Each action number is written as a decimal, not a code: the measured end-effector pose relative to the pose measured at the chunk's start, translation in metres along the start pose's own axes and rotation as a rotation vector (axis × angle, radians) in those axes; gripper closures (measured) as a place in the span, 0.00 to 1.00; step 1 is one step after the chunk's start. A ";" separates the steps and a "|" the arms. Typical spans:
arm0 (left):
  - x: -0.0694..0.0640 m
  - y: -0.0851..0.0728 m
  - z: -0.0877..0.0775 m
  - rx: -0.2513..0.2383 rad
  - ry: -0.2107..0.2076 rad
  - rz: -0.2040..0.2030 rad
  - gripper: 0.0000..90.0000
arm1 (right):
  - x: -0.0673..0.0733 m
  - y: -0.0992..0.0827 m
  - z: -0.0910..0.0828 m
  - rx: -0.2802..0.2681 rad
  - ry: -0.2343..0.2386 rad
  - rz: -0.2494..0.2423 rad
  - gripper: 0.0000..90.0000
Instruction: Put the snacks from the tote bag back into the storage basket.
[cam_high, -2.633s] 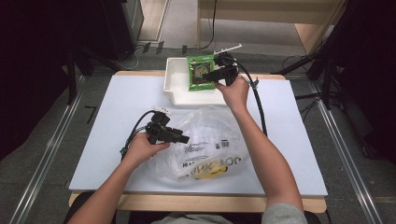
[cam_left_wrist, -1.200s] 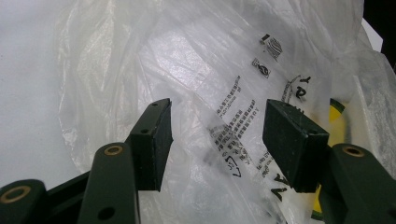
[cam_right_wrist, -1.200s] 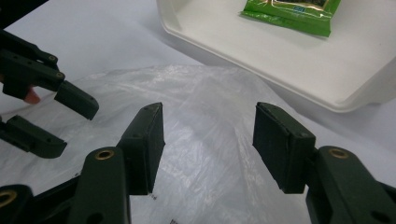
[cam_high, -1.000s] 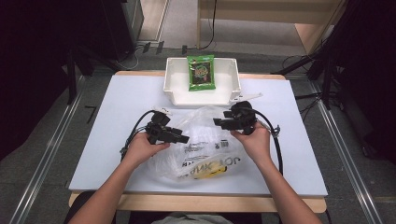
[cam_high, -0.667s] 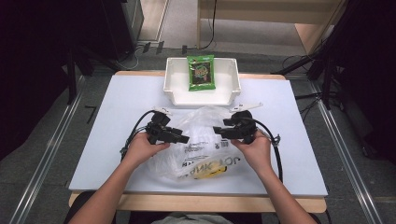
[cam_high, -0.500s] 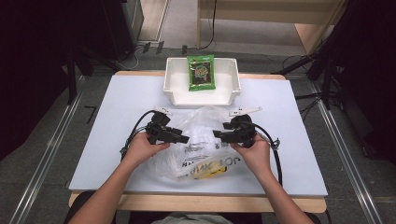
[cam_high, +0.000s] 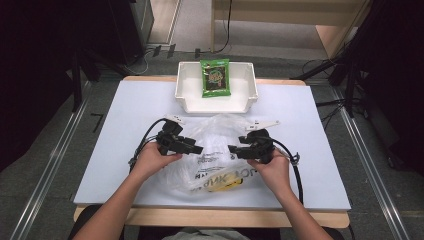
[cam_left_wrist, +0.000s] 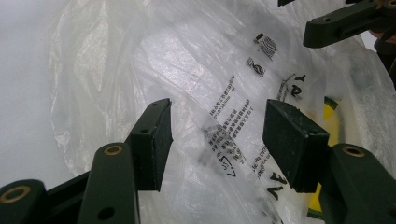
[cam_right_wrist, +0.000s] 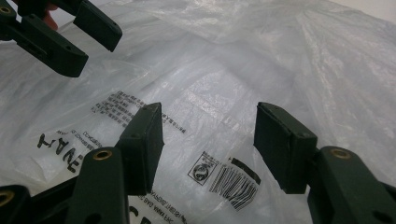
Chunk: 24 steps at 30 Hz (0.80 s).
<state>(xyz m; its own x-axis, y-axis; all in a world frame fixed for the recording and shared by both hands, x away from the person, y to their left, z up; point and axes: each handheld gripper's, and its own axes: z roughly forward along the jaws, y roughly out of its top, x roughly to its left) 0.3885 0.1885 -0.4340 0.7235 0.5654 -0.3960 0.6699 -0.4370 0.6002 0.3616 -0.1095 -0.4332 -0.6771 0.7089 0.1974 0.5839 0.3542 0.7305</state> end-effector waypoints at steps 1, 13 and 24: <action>0.000 0.000 0.000 0.000 0.000 0.000 0.48 | 0.000 0.000 0.001 0.000 0.000 -0.005 0.48; -0.001 0.000 0.000 0.003 -0.003 0.004 0.48 | -0.003 -0.002 0.001 0.001 0.008 0.004 0.48; -0.001 0.000 0.000 0.005 -0.005 0.005 0.48 | -0.005 -0.002 0.004 0.007 0.011 0.006 0.48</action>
<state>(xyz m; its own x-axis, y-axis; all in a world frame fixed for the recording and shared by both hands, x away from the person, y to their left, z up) 0.3882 0.1879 -0.4338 0.7274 0.5601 -0.3964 0.6674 -0.4430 0.5986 0.3649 -0.1113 -0.4383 -0.6781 0.7046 0.2090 0.5910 0.3538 0.7249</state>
